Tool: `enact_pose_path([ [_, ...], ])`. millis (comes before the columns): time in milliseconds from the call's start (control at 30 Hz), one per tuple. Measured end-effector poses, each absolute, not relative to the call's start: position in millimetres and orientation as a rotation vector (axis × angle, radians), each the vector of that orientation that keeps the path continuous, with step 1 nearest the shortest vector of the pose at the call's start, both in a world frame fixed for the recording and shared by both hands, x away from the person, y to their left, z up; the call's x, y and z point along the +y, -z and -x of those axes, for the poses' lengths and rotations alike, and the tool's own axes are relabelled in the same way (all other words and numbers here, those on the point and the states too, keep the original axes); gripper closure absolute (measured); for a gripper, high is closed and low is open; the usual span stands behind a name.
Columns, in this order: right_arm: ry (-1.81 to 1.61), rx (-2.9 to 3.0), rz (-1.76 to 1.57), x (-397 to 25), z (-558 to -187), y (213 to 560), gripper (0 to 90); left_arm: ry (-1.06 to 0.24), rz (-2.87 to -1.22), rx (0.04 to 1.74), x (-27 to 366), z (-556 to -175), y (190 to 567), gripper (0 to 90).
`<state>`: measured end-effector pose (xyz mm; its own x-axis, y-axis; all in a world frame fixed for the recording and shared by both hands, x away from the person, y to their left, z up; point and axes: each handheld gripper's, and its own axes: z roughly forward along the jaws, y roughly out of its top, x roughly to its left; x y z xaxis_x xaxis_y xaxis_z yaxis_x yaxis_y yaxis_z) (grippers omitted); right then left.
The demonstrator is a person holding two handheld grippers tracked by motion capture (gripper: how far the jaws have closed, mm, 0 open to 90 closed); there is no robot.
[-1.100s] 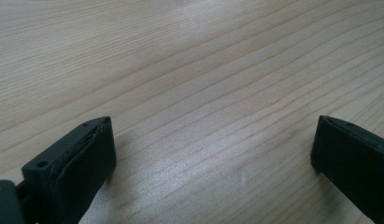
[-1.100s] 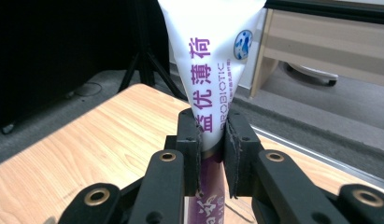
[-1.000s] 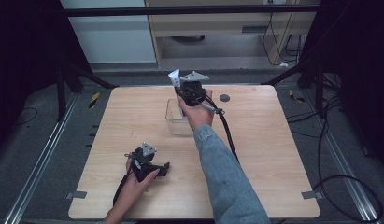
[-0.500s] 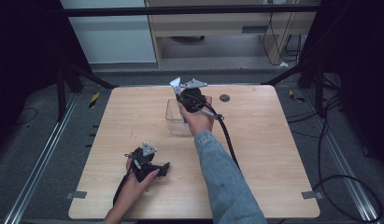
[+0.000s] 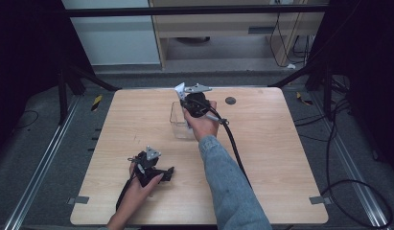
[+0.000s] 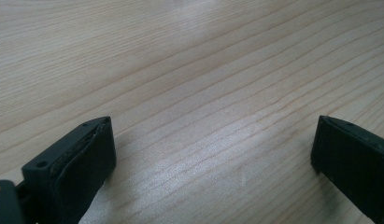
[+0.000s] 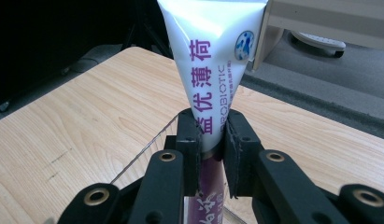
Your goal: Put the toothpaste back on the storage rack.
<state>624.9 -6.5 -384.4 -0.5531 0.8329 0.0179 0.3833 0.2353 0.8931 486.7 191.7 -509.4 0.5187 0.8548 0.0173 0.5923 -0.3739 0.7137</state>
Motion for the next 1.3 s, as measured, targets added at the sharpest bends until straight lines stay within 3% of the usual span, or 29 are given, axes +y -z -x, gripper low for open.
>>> enact_pose_path([
  [1300,-1.180,2.140,-1.102,-4.7,-627.0,393.9,77.7,-0.513,-2.102,1.174,191.7,-486.7,509.4,0.0],
])
